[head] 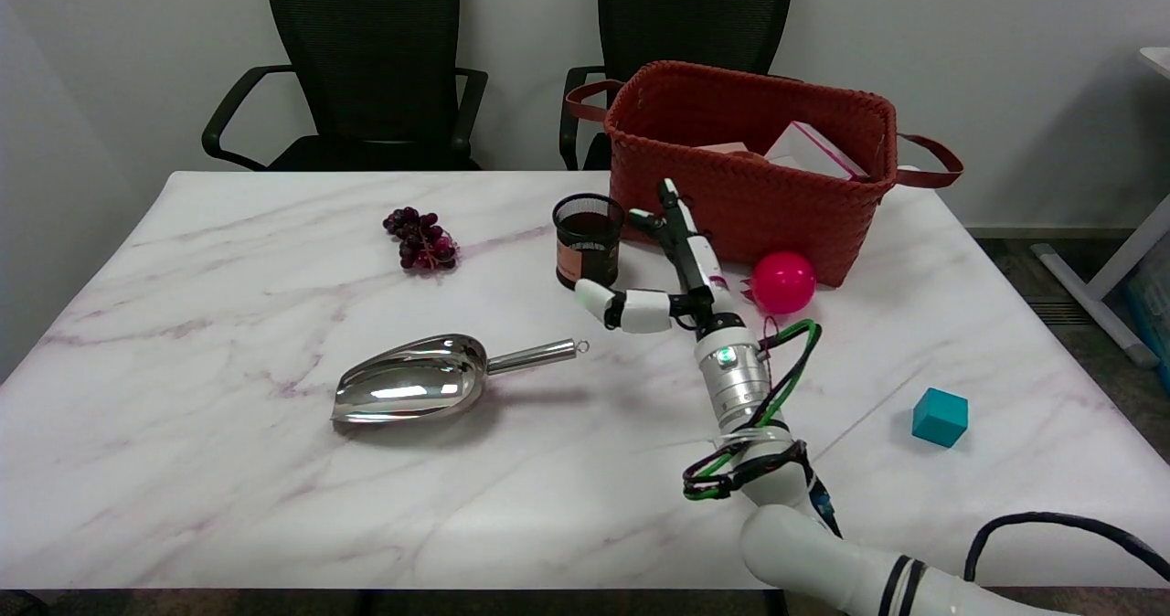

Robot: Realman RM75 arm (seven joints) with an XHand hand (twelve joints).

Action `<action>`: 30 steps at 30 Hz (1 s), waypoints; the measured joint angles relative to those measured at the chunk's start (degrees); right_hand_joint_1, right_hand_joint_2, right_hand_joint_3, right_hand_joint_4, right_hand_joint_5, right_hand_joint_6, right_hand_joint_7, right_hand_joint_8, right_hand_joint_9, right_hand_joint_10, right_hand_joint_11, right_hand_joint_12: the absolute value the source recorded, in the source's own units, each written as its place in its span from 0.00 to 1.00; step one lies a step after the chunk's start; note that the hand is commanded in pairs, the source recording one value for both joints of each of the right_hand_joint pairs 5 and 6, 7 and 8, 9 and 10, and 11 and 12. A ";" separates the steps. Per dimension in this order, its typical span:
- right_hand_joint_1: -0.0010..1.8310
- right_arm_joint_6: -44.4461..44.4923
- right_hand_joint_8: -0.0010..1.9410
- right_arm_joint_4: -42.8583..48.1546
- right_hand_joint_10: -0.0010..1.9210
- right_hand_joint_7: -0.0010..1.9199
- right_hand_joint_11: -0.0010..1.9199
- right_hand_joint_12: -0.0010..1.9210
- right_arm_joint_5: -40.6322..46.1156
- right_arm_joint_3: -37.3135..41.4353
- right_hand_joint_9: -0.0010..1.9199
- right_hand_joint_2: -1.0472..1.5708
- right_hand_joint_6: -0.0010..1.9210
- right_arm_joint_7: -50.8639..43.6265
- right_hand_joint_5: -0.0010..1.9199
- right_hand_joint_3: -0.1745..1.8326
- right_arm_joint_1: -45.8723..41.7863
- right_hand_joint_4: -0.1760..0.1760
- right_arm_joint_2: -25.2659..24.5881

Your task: Pick up the black pen container.

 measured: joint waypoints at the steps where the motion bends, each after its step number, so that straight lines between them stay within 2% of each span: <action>1: 0.64 -0.31 0.11 -0.56 0.06 0.11 0.00 0.00 0.01 -0.01 0.06 0.47 0.00 0.61 0.00 0.43 0.37 0.50 -0.05; 3: 0.63 -0.91 0.05 -1.62 0.02 0.05 0.00 0.00 0.02 -0.05 0.02 0.45 0.00 1.80 0.00 0.39 0.99 0.50 -0.16; 11: 0.62 -3.05 0.00 -5.12 0.01 0.00 0.00 0.00 0.56 -0.09 0.01 0.44 0.00 5.41 0.00 0.29 2.77 0.50 -0.63; 30: 0.61 -5.03 0.02 -13.52 0.07 0.02 0.00 0.00 0.94 -0.21 0.07 0.46 0.00 10.95 0.00 0.27 6.92 0.50 -2.93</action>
